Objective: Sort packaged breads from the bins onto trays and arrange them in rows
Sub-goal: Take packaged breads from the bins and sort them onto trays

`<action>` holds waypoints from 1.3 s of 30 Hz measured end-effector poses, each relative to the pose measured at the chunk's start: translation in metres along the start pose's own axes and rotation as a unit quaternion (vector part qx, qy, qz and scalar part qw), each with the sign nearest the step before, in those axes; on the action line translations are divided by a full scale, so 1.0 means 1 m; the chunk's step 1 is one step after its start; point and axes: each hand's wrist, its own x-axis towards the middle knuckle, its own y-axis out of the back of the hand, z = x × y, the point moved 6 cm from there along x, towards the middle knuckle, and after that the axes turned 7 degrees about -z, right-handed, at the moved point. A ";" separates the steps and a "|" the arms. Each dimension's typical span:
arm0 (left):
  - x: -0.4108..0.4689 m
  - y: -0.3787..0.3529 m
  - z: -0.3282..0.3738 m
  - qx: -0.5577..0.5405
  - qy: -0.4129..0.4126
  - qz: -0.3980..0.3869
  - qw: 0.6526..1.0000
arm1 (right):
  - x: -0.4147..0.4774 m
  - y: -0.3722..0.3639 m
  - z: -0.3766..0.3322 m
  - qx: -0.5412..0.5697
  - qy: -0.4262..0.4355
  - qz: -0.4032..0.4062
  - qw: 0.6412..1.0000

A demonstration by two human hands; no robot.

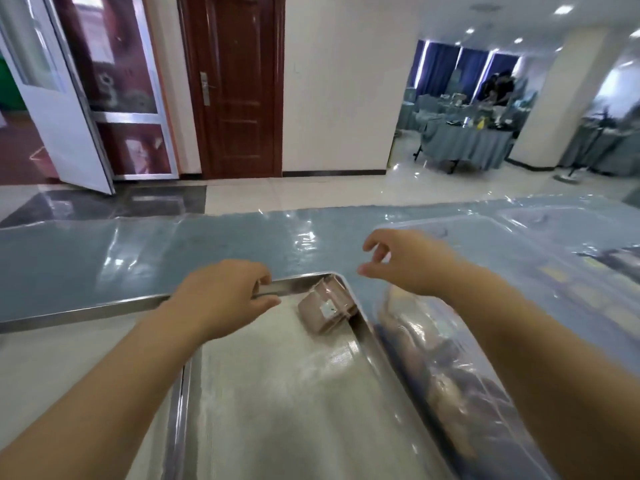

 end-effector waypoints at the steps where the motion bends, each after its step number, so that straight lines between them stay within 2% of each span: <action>1: 0.000 0.005 0.014 0.001 -0.017 0.009 1.000 | -0.009 0.011 0.011 0.009 -0.008 0.019 1.000; 5: 0.004 0.018 0.072 0.017 -0.079 0.043 0.996 | -0.039 0.040 0.061 0.029 -0.041 0.062 0.997; 10: 0.017 0.016 0.141 -0.008 -0.124 0.060 0.990 | -0.066 0.049 0.133 0.026 -0.071 0.065 0.995; 15: 0.046 -0.002 0.210 -0.023 -0.137 0.071 0.988 | -0.073 0.031 0.206 -0.007 -0.083 -0.016 0.996; 19: 0.076 -0.024 0.262 -0.014 -0.143 0.037 0.989 | -0.066 0.007 0.250 -0.075 -0.071 -0.095 0.990; 24: 0.111 -0.063 0.296 0.006 -0.110 -0.022 0.994 | -0.053 -0.033 0.264 -0.162 -0.018 -0.195 0.967; 27: 0.119 -0.083 0.301 0.009 -0.088 -0.078 0.993 | -0.048 -0.052 0.260 -0.148 0.020 -0.224 0.963; 30: 0.121 -0.088 0.301 0.042 -0.070 -0.096 0.992 | -0.047 -0.074 0.251 -0.120 0.050 -0.255 0.958; 34: 0.120 -0.091 0.300 0.092 -0.049 -0.104 0.989 | -0.046 -0.090 0.246 -0.116 0.061 -0.287 0.949; 39: 0.121 -0.096 0.299 0.149 -0.028 -0.133 0.979 | -0.048 -0.075 0.256 -0.076 0.026 -0.306 0.949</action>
